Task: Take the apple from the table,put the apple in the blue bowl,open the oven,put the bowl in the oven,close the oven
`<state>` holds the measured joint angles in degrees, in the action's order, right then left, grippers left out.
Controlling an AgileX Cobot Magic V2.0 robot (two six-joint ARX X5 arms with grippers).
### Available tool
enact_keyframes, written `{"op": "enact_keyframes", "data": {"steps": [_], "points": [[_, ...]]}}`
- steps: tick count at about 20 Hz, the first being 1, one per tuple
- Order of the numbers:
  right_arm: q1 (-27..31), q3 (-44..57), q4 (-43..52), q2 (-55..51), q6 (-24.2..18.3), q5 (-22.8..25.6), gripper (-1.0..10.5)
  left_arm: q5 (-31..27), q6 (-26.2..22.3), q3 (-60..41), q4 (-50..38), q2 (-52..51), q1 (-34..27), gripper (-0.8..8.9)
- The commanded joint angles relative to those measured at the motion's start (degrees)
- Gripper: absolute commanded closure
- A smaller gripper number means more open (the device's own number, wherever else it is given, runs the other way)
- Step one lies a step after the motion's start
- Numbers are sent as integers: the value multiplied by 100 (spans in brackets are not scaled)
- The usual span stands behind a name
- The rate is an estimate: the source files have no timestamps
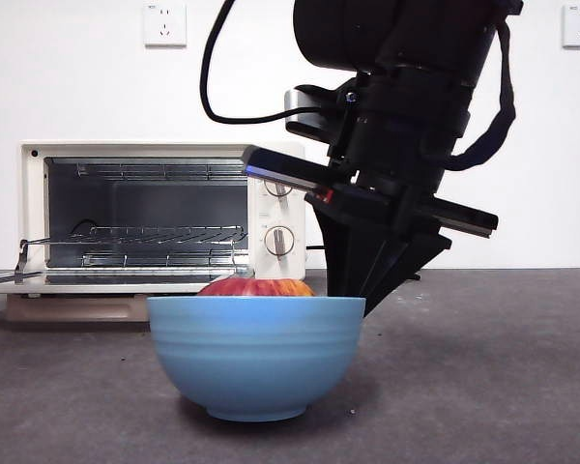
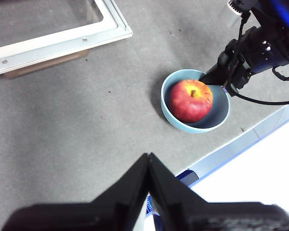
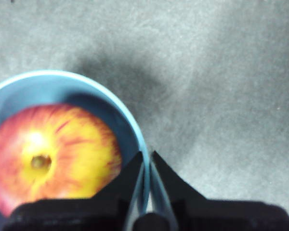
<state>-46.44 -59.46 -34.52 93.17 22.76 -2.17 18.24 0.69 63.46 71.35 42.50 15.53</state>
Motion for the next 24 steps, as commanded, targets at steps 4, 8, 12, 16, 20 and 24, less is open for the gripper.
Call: {"op": "enact_keyframes", "data": {"steps": [4, 8, 12, 16, 20, 24], "points": [[-7, -664, 13, -76, 15, 26, 957, 15, 70, -13, -85, -13, 17, 818], [-4, -1777, -15, 61, -13, 236, 957, 15, 170, -13, -186, -9, 17, 818], [37, -3467, -426, 942, -238, 378, 957, 15, 216, -13, -566, 37, 17, 819], [72, -5744, -1239, 2430, -498, 586, 957, 15, 214, -13, -540, 164, 17, 818], [175, -7823, -1823, 3845, -498, 612, 957, 15, 212, -13, -538, 251, 17, 818], [426, -8791, -2024, 4666, -426, 608, 958, 15, 201, -13, -374, 278, 17, 818]]}}
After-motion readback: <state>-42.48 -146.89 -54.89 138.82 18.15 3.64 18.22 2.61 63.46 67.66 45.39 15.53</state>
